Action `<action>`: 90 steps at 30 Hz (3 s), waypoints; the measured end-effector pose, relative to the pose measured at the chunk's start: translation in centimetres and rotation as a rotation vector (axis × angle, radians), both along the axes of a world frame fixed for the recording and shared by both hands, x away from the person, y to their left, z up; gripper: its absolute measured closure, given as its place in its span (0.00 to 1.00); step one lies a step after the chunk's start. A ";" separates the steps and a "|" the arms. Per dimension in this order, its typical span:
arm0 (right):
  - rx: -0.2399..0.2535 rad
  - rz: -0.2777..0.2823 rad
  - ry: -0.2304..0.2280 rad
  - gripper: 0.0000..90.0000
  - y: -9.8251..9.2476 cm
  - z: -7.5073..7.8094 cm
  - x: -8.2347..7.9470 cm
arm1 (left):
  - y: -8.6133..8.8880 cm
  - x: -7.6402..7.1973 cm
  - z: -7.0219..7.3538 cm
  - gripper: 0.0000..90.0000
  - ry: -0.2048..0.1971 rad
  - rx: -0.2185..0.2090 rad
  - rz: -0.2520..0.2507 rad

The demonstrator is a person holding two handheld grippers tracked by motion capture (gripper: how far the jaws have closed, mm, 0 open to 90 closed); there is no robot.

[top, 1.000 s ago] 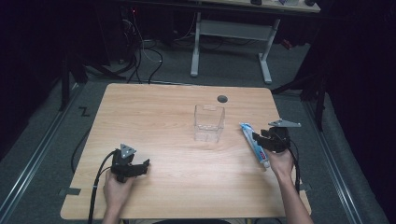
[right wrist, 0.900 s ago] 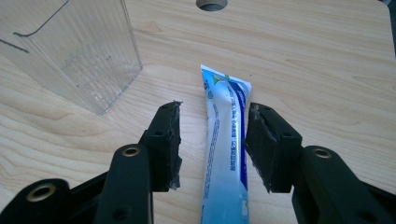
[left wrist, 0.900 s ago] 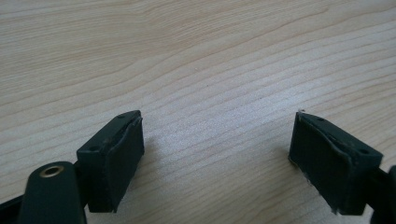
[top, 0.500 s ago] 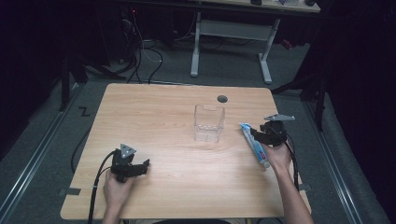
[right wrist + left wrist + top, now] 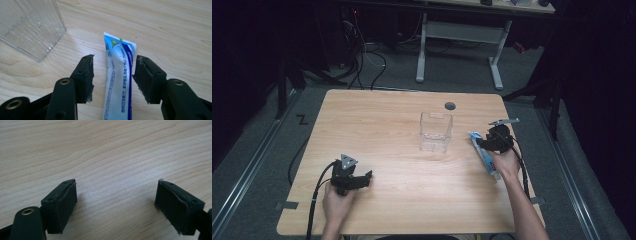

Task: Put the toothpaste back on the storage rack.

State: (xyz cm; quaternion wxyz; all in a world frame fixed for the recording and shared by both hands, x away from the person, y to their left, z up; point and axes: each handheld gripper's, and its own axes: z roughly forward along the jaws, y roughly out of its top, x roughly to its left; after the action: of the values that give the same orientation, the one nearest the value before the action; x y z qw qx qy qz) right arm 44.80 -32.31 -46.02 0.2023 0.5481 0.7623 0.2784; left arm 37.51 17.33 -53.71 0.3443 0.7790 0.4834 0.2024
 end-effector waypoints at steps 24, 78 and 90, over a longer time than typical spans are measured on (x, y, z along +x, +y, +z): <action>-0.001 -0.040 0.149 0.53 -0.1 -2.5 2.9 | 0.0 0.0 0.0 0.20 0.000 0.000 0.000; -0.053 -0.009 0.301 0.81 0.7 -3.4 4.5 | 0.0 0.0 0.0 0.20 0.000 0.002 -0.001; -0.005 0.016 0.295 0.82 0.5 -2.8 4.0 | 0.0 0.0 0.0 0.20 0.000 0.002 -0.001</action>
State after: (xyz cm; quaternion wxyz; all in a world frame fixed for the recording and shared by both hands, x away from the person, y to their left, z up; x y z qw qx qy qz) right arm 48.84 -31.81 -48.77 0.0871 0.5765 0.7888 0.1946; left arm 37.51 17.32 -53.71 0.3436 0.7795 0.4830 0.2027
